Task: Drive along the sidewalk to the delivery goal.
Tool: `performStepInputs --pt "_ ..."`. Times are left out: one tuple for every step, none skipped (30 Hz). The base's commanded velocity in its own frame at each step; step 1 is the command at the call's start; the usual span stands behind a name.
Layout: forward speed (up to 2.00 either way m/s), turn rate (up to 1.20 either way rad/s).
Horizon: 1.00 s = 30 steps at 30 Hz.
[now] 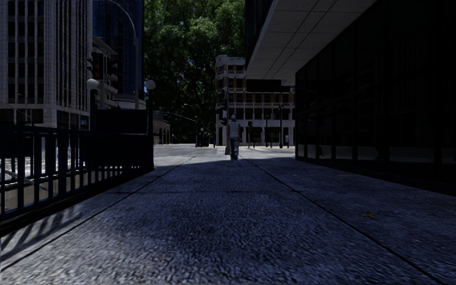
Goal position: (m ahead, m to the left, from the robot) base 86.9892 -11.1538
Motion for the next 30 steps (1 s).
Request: performStepInputs --pt "2.0 0.0" --pt "2.0 0.0" --pt "2.0 0.0" --pt "2.0 0.0" --pt "2.0 0.0" --pt "2.0 0.0" --pt "2.0 0.0" --pt "2.0 0.0" --pt "2.0 0.0" --pt "2.0 0.0" --pt "2.0 0.0" --pt "2.0 0.0" --pt "2.0 0.0" --pt "2.0 0.0" --pt "2.0 0.0" --pt "2.0 0.0" --pt "2.0 0.0" --pt "2.0 0.0" --pt "2.0 0.0" --pt "2.0 0.0" --pt "2.0 0.0" --pt "2.0 0.0" --pt "2.0 0.0" --pt "2.0 0.0" --pt "2.0 0.0" --pt "2.0 0.0" --pt "2.0 0.0" --pt "2.0 0.0" --pt "2.0 0.0" --pt "2.0 0.0"
